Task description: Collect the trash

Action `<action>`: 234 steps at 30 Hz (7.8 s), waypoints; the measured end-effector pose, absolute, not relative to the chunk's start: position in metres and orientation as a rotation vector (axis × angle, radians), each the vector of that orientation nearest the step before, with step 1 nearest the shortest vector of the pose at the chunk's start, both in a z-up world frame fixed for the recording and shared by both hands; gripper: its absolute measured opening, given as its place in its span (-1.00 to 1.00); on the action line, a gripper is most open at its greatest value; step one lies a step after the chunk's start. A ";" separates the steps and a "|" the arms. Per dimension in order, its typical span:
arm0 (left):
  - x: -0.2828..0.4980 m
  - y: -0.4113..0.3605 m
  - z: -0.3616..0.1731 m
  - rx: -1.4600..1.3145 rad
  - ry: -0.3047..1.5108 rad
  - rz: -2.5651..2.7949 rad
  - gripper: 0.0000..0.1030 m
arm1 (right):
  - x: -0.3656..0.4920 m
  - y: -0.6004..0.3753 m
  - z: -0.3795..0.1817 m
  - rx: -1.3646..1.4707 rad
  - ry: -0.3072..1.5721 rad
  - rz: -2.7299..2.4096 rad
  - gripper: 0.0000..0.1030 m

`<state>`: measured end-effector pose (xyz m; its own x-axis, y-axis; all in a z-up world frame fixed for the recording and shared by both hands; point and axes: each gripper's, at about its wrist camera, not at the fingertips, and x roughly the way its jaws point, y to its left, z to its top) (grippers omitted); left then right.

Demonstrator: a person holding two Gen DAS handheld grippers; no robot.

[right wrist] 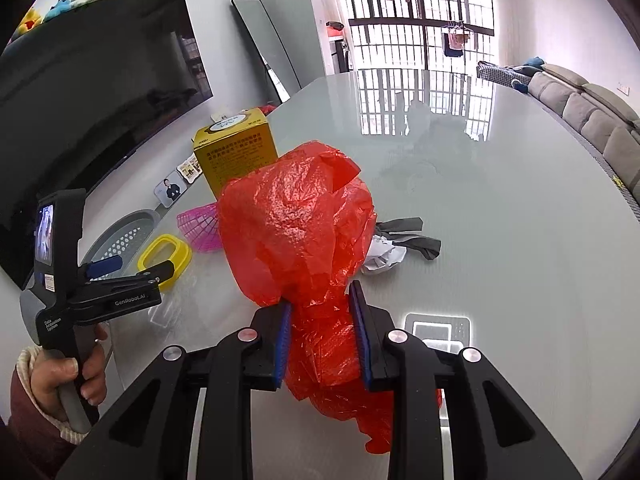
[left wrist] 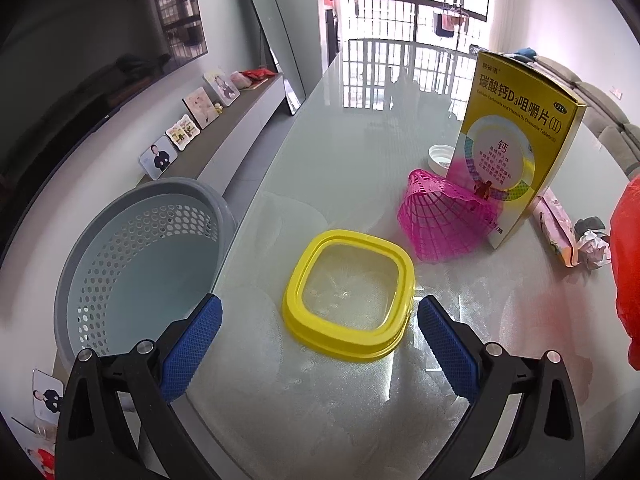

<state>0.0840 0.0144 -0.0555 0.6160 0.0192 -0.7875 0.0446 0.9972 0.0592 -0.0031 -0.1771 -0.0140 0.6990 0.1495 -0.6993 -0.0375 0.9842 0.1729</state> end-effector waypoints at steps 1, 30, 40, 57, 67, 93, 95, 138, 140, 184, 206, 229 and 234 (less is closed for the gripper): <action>0.086 0.013 -0.056 0.074 0.908 -0.018 0.87 | -0.005 -0.177 -0.014 0.153 0.790 0.103 -0.49; 0.064 0.012 -0.048 0.067 0.896 -0.105 0.34 | 0.001 -0.181 -0.017 0.192 0.783 0.096 -0.49; 0.049 0.025 -0.031 0.067 0.843 -0.109 0.34 | -0.002 -0.165 -0.009 0.168 0.756 0.140 -0.49; 0.034 0.092 -0.017 0.000 0.797 -0.029 0.34 | 0.026 -0.089 0.002 0.089 0.737 0.298 -0.49; 0.032 0.138 -0.018 -0.032 0.786 0.052 0.34 | 0.052 -0.034 0.004 0.020 0.737 0.391 -0.49; 0.048 0.214 -0.038 -0.106 0.822 0.174 0.34 | 0.111 0.040 -0.011 -0.011 0.820 0.475 -0.49; 0.049 0.219 -0.038 -0.105 0.822 0.182 0.34 | 0.113 0.046 -0.011 -0.013 0.824 0.487 -0.49; 0.067 0.259 -0.048 -0.144 0.849 0.270 0.36 | 0.171 0.107 -0.042 -0.047 0.917 0.622 -0.49; 0.067 0.260 -0.049 -0.145 0.853 0.273 0.37 | 0.170 0.108 -0.044 -0.047 0.920 0.623 -0.48; 0.046 0.263 -0.031 -0.132 0.809 0.364 0.74 | 0.155 0.103 -0.033 -0.076 0.838 0.573 0.09; 0.024 0.215 -0.019 -0.073 0.775 0.315 0.84 | 0.117 0.053 -0.024 -0.080 0.788 0.407 0.31; 0.033 0.057 -0.015 0.051 0.772 -0.024 0.87 | 0.025 -0.145 -0.033 0.106 0.796 0.023 0.35; 0.043 0.024 -0.019 0.073 0.781 -0.075 0.87 | 0.017 -0.189 -0.037 0.143 0.803 -0.072 0.35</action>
<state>0.0426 0.0241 -0.0187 0.7077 -0.0403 -0.7053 0.0945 0.9948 0.0379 0.0174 -0.1887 -0.0365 0.6928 -0.0098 -0.7210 0.1183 0.9879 0.1002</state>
